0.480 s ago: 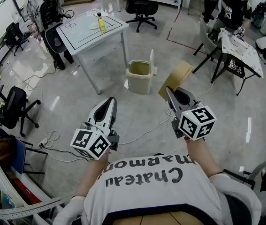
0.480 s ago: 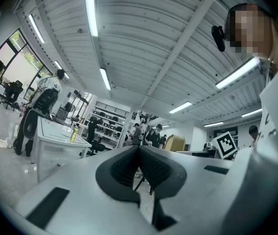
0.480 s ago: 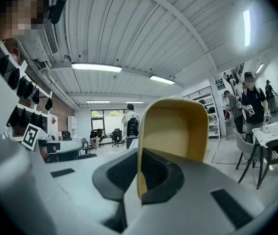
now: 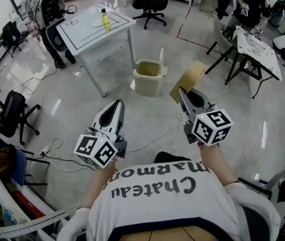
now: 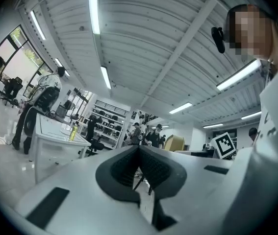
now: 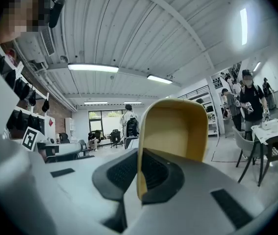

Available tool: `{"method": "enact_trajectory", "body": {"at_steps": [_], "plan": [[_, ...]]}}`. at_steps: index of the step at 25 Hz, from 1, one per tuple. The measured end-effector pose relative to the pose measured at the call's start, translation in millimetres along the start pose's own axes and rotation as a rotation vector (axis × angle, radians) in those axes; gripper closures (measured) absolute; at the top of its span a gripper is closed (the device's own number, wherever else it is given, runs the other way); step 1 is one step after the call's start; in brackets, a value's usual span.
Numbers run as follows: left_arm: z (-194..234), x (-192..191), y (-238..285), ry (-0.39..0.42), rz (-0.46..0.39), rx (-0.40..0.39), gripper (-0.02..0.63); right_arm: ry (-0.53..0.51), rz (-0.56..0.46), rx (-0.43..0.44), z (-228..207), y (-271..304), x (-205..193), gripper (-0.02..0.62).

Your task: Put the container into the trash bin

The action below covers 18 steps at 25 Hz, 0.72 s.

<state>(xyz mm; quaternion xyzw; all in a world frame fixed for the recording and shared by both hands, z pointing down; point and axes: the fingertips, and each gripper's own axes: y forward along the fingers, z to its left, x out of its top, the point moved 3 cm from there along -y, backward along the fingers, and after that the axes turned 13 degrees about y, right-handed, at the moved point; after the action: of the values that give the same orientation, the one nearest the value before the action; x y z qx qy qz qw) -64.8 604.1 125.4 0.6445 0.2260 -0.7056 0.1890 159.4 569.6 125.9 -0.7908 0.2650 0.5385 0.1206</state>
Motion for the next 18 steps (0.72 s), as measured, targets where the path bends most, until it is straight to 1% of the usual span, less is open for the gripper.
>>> {"method": "enact_trajectory", "body": {"at_steps": [5, 9, 13, 15, 18], "plan": [[18, -5, 19, -0.005, 0.011, 0.011, 0.583, 0.009, 0.009, 0.009, -13, 28, 8, 0.565], [45, -9, 50, -0.005, 0.003, 0.034, 0.583, 0.003, 0.029, 0.031, -32, 72, 14, 0.565], [75, -9, 93, -0.010, -0.009, 0.059, 0.581, -0.003, 0.052, 0.060, -58, 120, 29, 0.565], [89, -7, 120, -0.008, -0.014, 0.067, 0.581, -0.018, 0.057, 0.073, -74, 145, 43, 0.565], [103, -3, 164, -0.004, -0.021, 0.057, 0.581, -0.030, 0.054, 0.085, -101, 180, 68, 0.565]]}}
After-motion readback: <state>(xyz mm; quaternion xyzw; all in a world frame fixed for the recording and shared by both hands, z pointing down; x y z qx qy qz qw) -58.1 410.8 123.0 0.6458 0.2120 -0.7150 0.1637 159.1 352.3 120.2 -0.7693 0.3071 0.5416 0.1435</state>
